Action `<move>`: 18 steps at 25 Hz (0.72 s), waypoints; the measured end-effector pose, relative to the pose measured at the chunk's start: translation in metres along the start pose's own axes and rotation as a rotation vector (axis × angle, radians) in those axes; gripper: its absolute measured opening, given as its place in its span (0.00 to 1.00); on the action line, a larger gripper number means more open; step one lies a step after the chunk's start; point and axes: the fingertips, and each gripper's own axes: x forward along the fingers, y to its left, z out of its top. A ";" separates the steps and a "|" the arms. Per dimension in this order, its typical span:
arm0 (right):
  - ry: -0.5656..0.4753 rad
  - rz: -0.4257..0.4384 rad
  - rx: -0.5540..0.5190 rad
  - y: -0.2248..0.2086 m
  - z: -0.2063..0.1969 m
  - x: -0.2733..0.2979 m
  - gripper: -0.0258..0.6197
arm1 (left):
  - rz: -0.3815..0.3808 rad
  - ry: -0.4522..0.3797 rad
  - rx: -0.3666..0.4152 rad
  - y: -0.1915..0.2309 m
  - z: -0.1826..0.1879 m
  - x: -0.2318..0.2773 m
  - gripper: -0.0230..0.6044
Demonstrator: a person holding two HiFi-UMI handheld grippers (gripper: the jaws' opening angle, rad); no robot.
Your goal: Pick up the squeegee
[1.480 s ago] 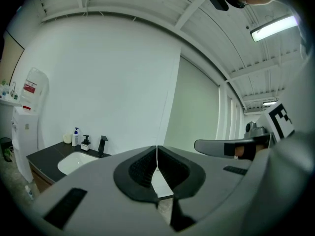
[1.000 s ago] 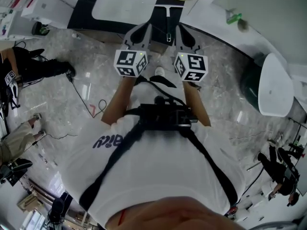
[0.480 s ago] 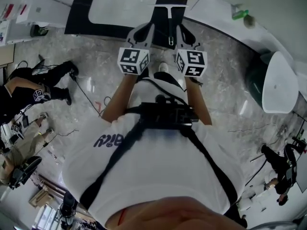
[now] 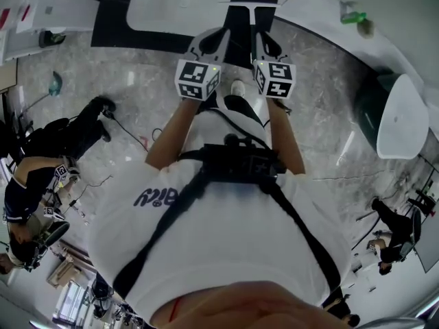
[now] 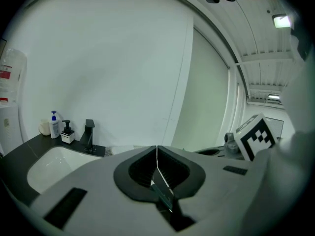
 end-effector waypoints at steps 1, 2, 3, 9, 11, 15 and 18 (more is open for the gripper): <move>0.028 -0.003 -0.006 -0.002 -0.009 0.008 0.05 | -0.004 0.012 -0.004 0.003 -0.004 0.002 0.05; 0.055 -0.008 -0.013 -0.005 -0.018 0.016 0.05 | -0.007 0.024 -0.008 0.006 -0.008 0.004 0.05; 0.080 -0.014 -0.018 -0.008 -0.026 0.025 0.05 | -0.010 0.035 -0.013 0.009 -0.012 0.007 0.05; 0.213 -0.034 -0.034 -0.028 -0.066 0.075 0.24 | -0.019 0.076 -0.034 0.026 -0.031 0.021 0.05; 0.258 -0.045 -0.045 -0.035 -0.080 0.092 0.27 | -0.023 0.084 -0.042 0.032 -0.035 0.027 0.05; 0.339 -0.053 -0.049 -0.047 -0.112 0.127 0.31 | -0.022 0.100 -0.060 0.044 -0.044 0.037 0.05; 0.391 -0.066 -0.035 -0.052 -0.128 0.141 0.31 | -0.017 0.114 -0.070 0.051 -0.049 0.041 0.05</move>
